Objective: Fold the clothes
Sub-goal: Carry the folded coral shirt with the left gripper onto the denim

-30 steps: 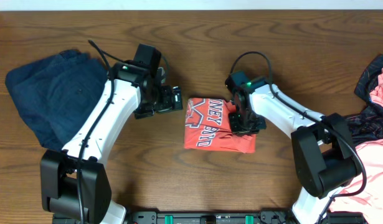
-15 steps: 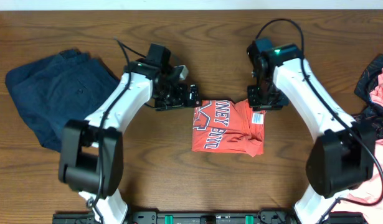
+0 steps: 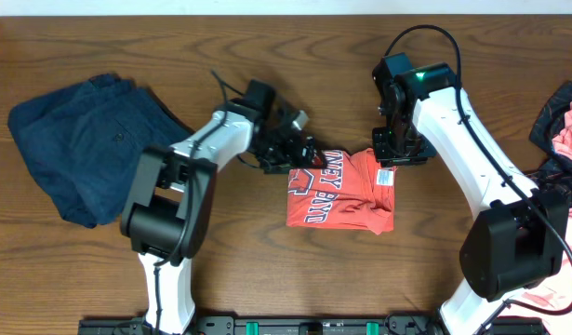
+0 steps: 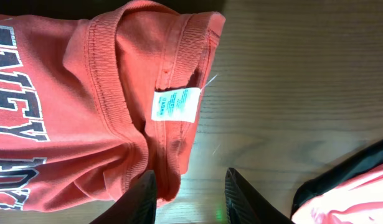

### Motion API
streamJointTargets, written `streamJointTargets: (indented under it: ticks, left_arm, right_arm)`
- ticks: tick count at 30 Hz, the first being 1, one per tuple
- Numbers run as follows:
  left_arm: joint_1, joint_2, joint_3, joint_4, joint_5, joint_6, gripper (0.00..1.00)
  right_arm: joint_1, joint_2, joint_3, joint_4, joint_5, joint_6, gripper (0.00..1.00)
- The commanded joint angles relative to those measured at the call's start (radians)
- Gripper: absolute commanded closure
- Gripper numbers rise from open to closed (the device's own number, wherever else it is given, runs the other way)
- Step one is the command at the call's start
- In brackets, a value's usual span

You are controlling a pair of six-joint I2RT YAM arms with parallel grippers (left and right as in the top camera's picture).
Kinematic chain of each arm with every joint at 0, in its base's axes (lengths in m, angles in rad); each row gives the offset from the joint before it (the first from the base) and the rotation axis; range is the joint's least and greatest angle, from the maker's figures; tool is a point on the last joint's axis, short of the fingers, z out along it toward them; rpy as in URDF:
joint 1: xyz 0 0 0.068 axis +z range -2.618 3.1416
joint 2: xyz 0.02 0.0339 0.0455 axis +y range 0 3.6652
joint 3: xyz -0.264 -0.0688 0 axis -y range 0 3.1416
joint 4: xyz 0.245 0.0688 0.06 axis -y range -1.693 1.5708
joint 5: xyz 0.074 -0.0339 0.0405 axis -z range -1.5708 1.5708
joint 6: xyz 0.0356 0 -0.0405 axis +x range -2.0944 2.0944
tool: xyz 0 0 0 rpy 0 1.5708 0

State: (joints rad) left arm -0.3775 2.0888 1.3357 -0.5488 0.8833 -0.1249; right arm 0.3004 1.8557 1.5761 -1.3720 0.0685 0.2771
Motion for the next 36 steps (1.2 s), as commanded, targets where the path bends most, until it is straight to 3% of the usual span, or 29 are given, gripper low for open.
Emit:
streamJointTargets:
  ticks: [1, 4, 5, 7, 8, 14, 18, 22, 27, 32, 36]
  left_arm:
    - [-0.053, 0.047, -0.003, 0.011, -0.013, 0.021, 0.09]
    - [-0.073, 0.047, -0.003, 0.043, -0.043, 0.021, 0.41]
    - [-0.073, 0.047, -0.003, 0.058, -0.043, 0.021, 0.61]
    - [-0.063, 0.041, -0.001, 0.075, -0.051, 0.02, 0.91]
    - [-0.051, 0.035, 0.005, 0.075, -0.067, 0.02, 0.94]
    - [0.079, -0.071, 0.064, 0.01, -0.29, 0.02, 0.94]
    - [0.215, -0.195, 0.093, 0.001, -0.481, 0.012, 0.94]
    - [0.379, -0.319, 0.122, 0.013, -0.583, 0.013, 0.94]
    - [0.607, -0.426, 0.124, 0.057, -0.613, 0.012, 0.92]
    - [0.822, -0.43, 0.118, -0.004, -0.612, 0.008, 0.85]
    - [0.949, -0.422, 0.08, -0.011, -0.613, -0.077, 0.83]
  right_arm:
    - [-0.008, -0.016, 0.014, -0.008, 0.01, -0.013, 0.65]
    - [-0.008, -0.018, 0.014, -0.01, 0.01, -0.013, 0.65]
    - [-0.008, -0.018, 0.014, -0.01, 0.01, -0.013, 0.65]
    - [-0.008, -0.019, 0.014, -0.011, 0.01, -0.013, 0.65]
    - [-0.008, -0.019, 0.014, -0.012, 0.01, -0.013, 0.65]
    - [-0.024, -0.051, 0.014, -0.016, 0.01, -0.013, 0.65]
    - [-0.052, -0.092, 0.014, -0.015, 0.01, -0.013, 0.65]
    - [-0.072, -0.119, 0.014, -0.015, 0.009, -0.012, 0.64]
    - [-0.074, -0.126, 0.014, -0.014, 0.002, -0.012, 0.64]
    - [-0.073, -0.126, 0.014, -0.01, 0.002, -0.013, 0.63]
    - [-0.073, -0.126, 0.014, -0.009, 0.002, -0.013, 0.63]
